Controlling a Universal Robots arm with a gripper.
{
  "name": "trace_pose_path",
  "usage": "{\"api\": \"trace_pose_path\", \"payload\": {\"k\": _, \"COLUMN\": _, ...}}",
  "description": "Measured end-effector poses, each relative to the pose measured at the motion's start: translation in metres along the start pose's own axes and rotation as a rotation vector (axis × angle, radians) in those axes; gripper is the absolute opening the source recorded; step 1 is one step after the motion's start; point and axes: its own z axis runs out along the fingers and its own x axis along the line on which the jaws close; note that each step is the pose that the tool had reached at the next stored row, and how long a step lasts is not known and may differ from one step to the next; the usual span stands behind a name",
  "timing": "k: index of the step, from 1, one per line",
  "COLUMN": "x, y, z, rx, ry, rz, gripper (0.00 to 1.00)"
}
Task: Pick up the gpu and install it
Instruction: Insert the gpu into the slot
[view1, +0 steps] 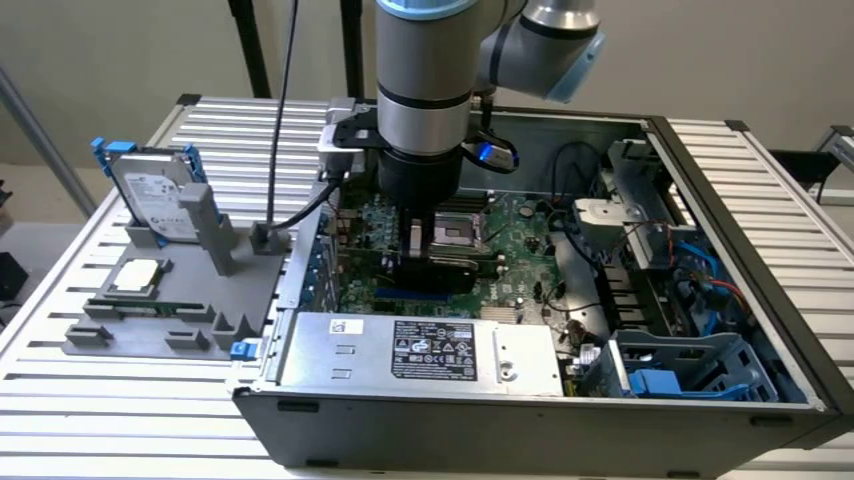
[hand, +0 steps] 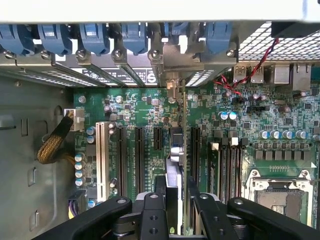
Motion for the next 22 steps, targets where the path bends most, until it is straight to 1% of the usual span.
{"api": "trace_pose_path", "payload": {"k": 17, "x": -0.0013, "y": 0.0, "z": -0.0011, "rx": 0.0001, "ry": -0.0004, "rz": 0.0, "gripper": 0.27}}
{"api": "trace_pose_path", "payload": {"k": 20, "x": -0.0008, "y": 0.0001, "z": -0.0011, "rx": 0.0001, "ry": 0.0008, "rz": 0.0, "gripper": 0.27}}
{"api": "trace_pose_path", "payload": {"k": 22, "x": -0.0003, "y": 0.0, "z": -0.0011, "rx": 0.0002, "ry": 0.003, "rz": 0.0, "gripper": 0.27}}
